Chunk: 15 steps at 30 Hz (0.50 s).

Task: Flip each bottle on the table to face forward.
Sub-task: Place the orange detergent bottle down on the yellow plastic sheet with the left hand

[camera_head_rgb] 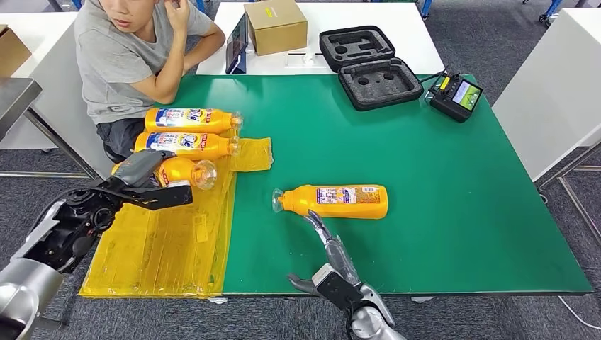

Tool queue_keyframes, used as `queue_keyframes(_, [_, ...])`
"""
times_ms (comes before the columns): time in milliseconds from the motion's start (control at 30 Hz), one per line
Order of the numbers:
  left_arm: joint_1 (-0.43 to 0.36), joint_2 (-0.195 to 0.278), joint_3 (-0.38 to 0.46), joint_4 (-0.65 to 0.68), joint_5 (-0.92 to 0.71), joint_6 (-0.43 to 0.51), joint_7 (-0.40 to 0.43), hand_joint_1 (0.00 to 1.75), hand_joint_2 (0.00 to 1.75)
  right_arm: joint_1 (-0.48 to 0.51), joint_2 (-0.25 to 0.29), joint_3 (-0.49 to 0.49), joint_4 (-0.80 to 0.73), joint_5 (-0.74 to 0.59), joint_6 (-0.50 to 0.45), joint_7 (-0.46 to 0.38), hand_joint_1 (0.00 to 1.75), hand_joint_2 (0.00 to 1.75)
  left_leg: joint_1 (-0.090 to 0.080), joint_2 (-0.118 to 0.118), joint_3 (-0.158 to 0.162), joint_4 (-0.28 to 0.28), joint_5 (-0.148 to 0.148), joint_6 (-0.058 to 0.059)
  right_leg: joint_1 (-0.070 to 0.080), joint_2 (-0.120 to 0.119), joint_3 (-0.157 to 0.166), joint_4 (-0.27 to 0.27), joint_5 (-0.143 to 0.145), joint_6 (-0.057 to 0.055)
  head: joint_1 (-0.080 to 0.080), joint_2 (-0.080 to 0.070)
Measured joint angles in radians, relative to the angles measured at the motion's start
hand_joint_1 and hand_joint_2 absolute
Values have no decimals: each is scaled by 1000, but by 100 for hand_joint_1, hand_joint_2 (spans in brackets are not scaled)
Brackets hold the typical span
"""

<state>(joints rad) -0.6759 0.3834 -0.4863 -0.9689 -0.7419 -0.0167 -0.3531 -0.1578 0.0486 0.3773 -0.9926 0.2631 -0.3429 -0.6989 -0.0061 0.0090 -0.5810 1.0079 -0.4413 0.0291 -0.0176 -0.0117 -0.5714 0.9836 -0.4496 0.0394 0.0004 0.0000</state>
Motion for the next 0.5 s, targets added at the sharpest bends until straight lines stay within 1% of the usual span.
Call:
queue_keyframes(167, [-142, 2, -74, 58, -5, -154, -10, 175, 175, -1, 0, 1, 0, -5, -2, 0, 0, 175, 0, 0, -1, 0, 1, 0, 0, 0, -1, 0, 2, -2, 0, 0])
queue_keyframes(267, [-214, -6, -131, 96, 12, -208, -12, 175, 175, -7, 0, 5, 1, -10, 0, 0, 0, 175, 0, 0, -1, 0, 1, 0, 0, 0, -1, 0, 2, -2, 0, 0])
queue_keyframes(367, [-254, -14, -184, 125, 35, -235, -14, 175, 175, -15, 0, 10, 2, -12, 2, 0, 0, 175, 0, 0, -1, 0, 1, 0, 0, 0, -1, 0, 2, -2, 0, 0])
queue_keyframes(500, [-271, -15, -251, 139, 51, -270, -26, 175, 175, -19, 0, 15, 2, -15, 3, 0, 0, 175, 0, 0, -1, 0, 1, 0, 0, 0, -1, 0, 2, -2, 0, 0])
